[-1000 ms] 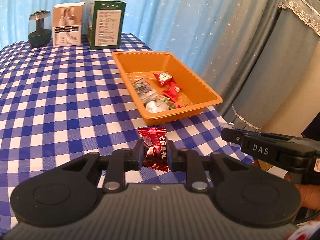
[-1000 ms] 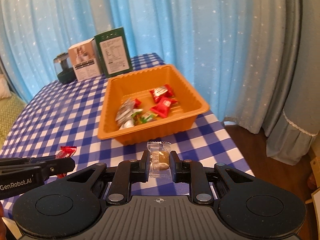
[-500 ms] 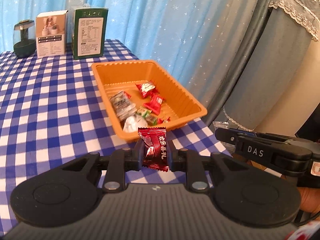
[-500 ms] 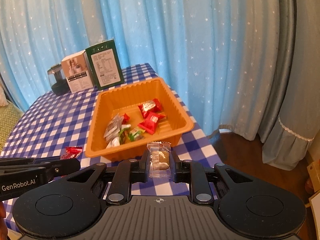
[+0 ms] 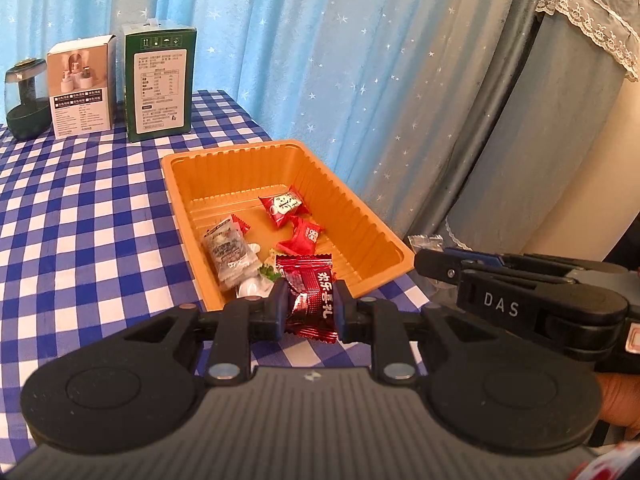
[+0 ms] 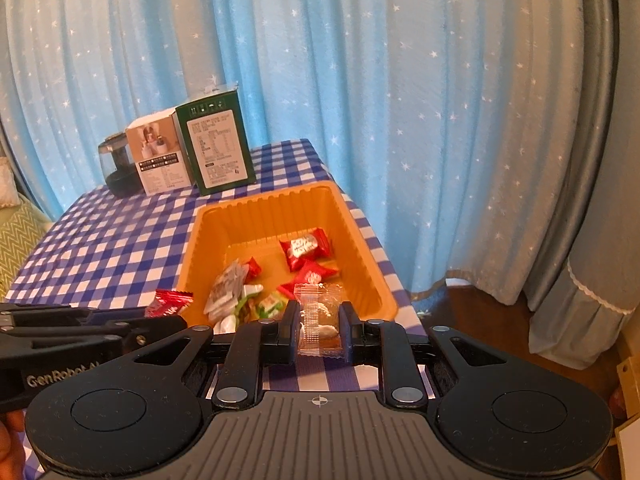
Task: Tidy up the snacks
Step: 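Carry both candies over the orange tray, then lower both tools into the tray and open them to drop the candies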
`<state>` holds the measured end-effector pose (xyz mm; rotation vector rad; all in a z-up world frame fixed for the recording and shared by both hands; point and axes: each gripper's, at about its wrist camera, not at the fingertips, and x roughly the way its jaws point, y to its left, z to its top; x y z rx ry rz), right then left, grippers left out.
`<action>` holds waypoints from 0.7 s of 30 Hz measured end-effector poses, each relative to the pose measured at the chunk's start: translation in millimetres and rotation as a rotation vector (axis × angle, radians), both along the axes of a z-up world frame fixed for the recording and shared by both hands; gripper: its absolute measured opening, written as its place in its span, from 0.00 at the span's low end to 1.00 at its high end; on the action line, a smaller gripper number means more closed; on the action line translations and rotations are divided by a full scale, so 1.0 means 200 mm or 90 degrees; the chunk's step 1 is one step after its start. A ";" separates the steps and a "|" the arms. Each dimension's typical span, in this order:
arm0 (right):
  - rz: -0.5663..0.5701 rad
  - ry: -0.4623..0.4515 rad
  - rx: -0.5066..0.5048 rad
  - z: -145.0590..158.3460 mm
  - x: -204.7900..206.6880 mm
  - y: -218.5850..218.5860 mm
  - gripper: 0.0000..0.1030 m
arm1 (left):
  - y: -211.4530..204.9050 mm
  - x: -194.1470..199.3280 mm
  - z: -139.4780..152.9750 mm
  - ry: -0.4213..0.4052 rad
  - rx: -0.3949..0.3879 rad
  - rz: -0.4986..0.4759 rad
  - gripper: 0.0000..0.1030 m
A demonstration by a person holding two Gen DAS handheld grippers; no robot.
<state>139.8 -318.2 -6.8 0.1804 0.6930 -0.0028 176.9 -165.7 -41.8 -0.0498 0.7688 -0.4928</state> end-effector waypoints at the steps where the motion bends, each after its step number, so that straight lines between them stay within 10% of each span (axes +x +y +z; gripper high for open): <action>1: 0.002 0.000 -0.002 0.00 0.02 0.00 0.20 | 0.00 0.02 0.00 0.001 0.000 -0.001 0.20; 21: 0.047 0.019 -0.031 -0.08 0.43 0.01 0.20 | 0.00 0.39 -0.10 0.014 0.016 -0.009 0.20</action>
